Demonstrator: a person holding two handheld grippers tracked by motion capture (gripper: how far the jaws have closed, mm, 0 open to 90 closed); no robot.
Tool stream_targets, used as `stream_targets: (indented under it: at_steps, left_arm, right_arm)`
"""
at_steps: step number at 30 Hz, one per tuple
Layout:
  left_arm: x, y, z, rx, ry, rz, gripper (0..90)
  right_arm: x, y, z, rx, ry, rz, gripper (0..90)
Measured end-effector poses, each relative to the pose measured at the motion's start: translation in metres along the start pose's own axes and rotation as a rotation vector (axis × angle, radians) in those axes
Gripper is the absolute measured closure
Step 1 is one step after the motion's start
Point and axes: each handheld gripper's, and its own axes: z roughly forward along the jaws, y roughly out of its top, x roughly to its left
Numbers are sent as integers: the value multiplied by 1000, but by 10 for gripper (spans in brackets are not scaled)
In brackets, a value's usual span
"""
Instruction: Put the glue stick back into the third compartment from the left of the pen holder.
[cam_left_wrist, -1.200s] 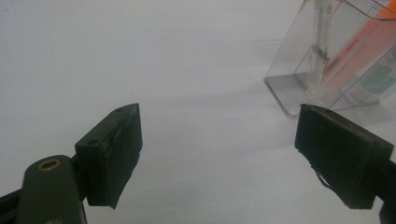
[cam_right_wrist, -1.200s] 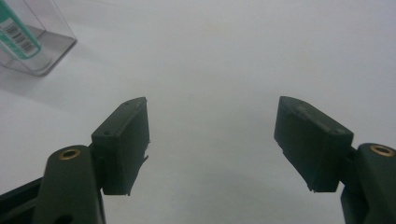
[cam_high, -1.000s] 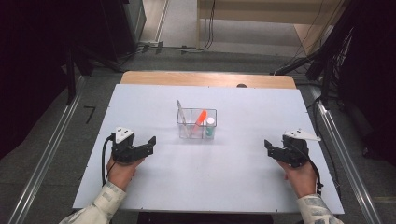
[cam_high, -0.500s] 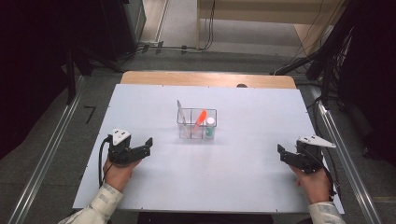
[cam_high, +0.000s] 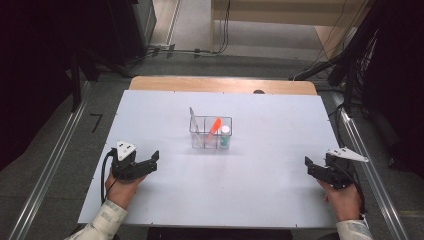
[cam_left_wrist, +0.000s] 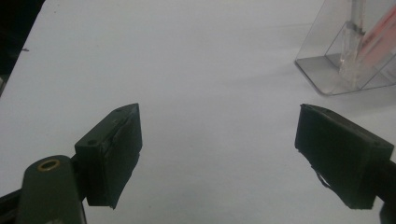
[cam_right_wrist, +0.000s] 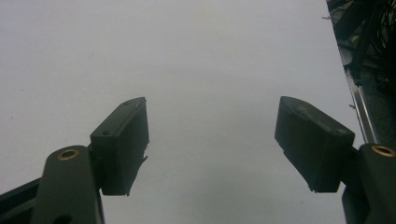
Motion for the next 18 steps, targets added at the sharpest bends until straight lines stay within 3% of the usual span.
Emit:
stream_targets:
  at_steps: [7, 18]
  left_arm:
    - [-3, -4, -9, -8, 0, 27, 152]
    - [-1, -6, -12, -13, 4, 18, 147]
  right_arm:
    - [-3, -1, -1, -3, -10, 10, 246]
    - [-4, -1, -1, -3, -8, 13, 246]
